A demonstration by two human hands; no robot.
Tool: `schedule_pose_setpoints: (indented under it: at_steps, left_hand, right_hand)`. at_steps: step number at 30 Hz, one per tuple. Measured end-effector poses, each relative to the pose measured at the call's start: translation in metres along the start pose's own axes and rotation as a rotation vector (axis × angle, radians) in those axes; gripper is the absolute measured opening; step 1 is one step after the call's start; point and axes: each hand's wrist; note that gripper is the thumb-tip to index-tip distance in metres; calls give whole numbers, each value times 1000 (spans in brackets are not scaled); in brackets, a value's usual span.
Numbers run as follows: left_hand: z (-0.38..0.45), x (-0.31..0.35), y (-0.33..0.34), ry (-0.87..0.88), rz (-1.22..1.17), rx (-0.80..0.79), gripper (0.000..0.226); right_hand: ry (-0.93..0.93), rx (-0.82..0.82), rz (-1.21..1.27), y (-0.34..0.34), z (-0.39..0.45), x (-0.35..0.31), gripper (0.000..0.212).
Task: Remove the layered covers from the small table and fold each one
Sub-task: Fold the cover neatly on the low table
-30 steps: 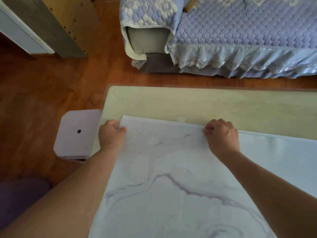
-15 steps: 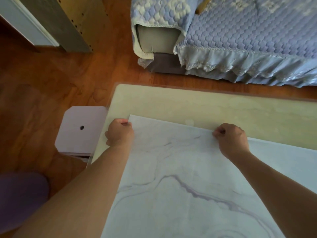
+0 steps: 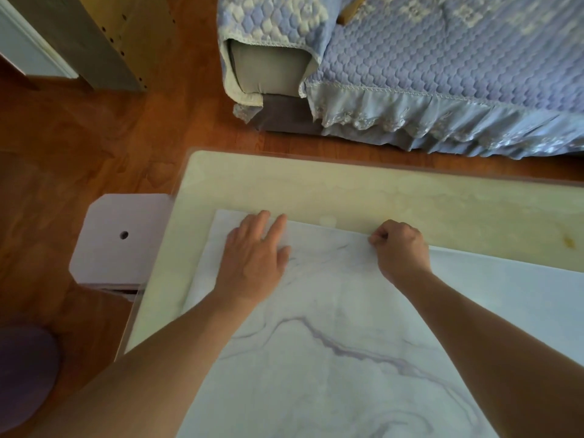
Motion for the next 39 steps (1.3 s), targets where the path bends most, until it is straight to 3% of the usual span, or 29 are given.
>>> schedule_pose_setpoints:
  at_steps: [3,10,19,23,26,28,31,33,35,39]
  left_hand:
    - [-2,27,5,26,-9,-332,75]
    - [10,36,-8,-47,76,-478,88]
    - [25,35,-19,64,123,-356,100]
    - [25,40,-23,52,144,-377,96]
    - [21,63,-26,174,97,-395,84]
    - [10,86,-18,230,50,-480,80]
    - [-2,112,-6,143,130,-561,86]
    - [-2,125,-4,101,188,-561,89]
    - [0,139,-5,68,208,-557,89]
    - [0,170,-15,-14,219,-516,81]
  right_hand:
    - [-11,3,-1,1,-1,1,9]
    - [-4,-4,-49,2,-1,-1,10]
    - [-4,-31,35,-4,-1,0,12]
    - [-19,17,59,-1,-3,3,8]
    - [-32,44,55,2,1,5,5]
    - [-58,88,0,4,0,8,4]
    - [-165,295,-196,6,-24,23,29]
    - [-286,322,-226,7,-54,44,35]
    - [-343,220,-292,7,-91,84,39]
    - [-124,60,-331,-27,-154,207,50]
Point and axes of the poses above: each hand's wrist, its own z-axis towards the middle knuckle, its own y-axis out of the palm, x = y × z, and after that the axes turned 15 degrees about -x, right-handed
